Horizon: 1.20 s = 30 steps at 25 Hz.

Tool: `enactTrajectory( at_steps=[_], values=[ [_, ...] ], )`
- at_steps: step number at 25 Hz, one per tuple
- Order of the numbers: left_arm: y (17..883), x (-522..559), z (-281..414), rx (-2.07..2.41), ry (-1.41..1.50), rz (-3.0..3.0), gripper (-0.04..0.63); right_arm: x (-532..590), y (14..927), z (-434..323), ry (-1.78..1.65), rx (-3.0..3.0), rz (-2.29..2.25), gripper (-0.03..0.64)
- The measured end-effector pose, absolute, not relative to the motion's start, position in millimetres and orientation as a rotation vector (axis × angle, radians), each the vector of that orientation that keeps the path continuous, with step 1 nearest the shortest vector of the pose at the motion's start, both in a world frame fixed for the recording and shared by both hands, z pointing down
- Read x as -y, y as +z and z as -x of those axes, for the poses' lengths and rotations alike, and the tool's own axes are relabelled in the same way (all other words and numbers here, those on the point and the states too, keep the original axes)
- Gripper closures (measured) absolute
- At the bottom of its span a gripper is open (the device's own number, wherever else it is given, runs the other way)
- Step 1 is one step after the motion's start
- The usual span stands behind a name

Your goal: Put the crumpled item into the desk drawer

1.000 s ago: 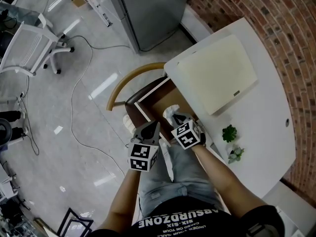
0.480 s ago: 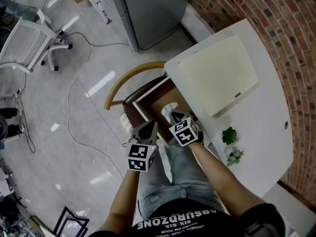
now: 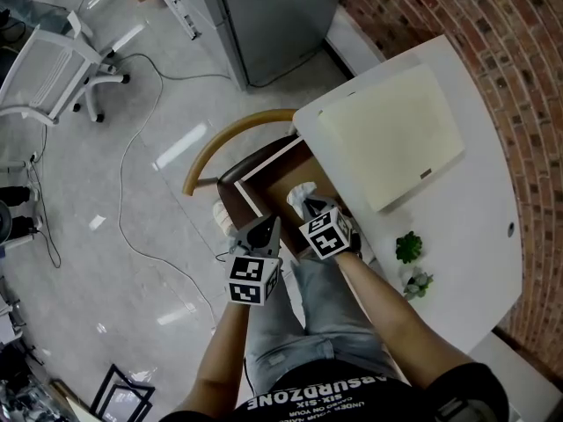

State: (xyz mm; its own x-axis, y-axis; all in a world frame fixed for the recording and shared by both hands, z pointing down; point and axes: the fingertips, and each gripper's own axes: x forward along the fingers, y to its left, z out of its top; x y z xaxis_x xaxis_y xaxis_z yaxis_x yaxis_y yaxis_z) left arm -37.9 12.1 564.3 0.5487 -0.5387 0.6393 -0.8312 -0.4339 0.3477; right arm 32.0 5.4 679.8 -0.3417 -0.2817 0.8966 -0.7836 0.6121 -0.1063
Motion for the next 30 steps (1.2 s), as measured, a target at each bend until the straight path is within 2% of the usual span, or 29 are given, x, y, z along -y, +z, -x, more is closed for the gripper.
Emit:
enactTrajectory(
  at_steps=[30],
  values=[
    [594, -7, 34, 1.082, 0.588, -2.088, 0.591, 6, 719, -32, 0.709, 1.849, -0.843, 0.611]
  ],
)
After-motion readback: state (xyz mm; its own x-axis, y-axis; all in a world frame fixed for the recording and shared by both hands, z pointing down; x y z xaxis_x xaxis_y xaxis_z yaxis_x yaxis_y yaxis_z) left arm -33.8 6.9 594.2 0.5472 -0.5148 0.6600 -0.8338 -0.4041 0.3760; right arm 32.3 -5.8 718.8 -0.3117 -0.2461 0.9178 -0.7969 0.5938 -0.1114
